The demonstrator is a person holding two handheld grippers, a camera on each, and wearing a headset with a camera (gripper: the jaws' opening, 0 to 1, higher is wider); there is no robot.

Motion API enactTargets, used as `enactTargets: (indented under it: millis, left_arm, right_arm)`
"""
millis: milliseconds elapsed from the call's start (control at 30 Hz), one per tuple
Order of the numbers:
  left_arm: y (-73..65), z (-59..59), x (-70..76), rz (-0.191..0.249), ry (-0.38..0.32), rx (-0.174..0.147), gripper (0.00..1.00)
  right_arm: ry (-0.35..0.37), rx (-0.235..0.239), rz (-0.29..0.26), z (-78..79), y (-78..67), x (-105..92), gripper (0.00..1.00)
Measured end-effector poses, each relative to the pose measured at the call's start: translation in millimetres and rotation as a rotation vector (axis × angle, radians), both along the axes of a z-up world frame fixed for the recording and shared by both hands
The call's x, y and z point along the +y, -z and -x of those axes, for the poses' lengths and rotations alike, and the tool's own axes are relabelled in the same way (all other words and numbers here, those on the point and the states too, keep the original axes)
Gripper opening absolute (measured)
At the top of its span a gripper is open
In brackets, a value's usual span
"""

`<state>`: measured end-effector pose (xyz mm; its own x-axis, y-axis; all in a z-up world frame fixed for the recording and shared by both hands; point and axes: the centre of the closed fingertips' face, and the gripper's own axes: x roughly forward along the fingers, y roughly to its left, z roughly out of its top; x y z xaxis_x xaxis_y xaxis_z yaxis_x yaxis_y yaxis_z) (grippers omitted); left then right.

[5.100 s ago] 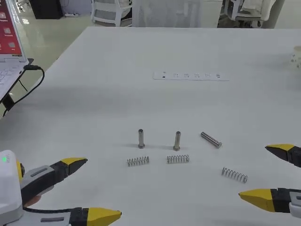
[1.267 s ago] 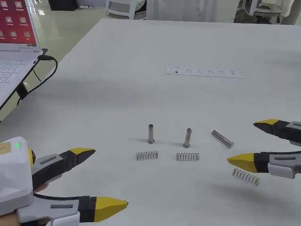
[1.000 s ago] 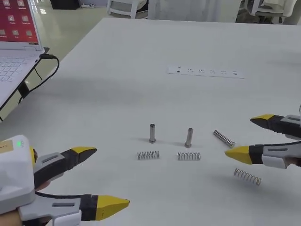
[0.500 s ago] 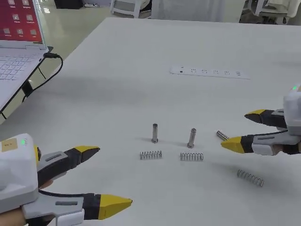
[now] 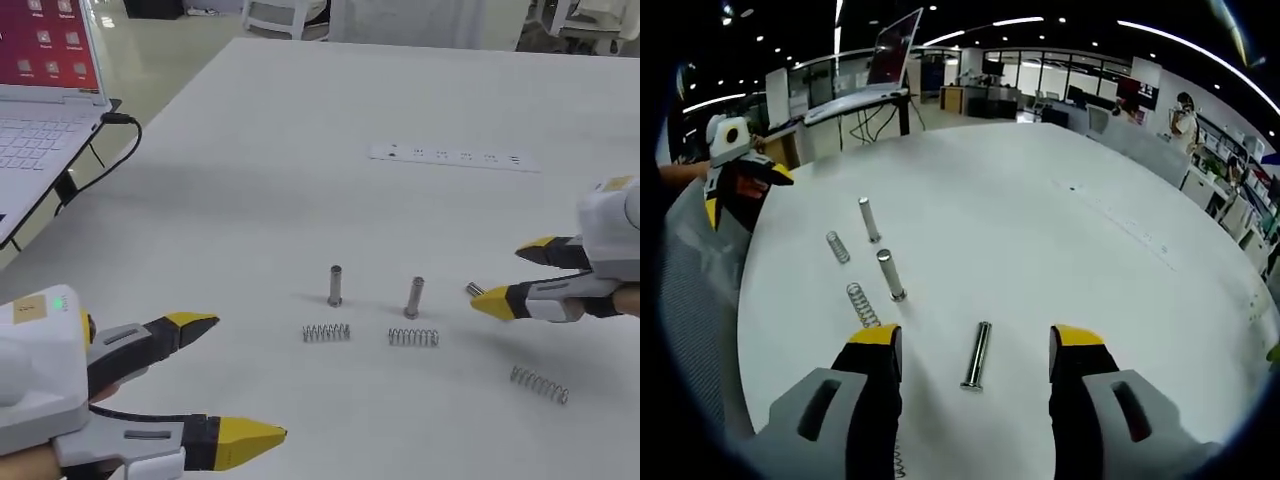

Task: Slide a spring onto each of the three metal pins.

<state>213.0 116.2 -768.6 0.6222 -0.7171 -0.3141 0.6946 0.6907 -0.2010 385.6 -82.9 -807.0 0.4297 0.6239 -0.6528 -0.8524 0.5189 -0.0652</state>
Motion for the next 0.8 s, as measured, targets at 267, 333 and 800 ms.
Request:
enactTargets:
  millis: [267, 333, 800]
  left_arm:
    - [0.0, -0.6, 0.9, 0.001, -0.003, 0.001, 0.84]
    - [0.3, -0.7, 1.2, 0.001, -0.004, 0.003, 0.84]
    - [1.3, -0.8, 2.7, 0.004, -0.003, 0.004, 0.83]
  right_arm:
    - [0.014, 0.025, 0.021, -6.6, 10.2, 3.4, 0.56]
    - [0.032, 0.031, 0.039, -10.2, 14.2, 1.0, 0.54]
    - [0.058, 0.077, 0.111, -14.1, 32.9, 3.4, 0.42]
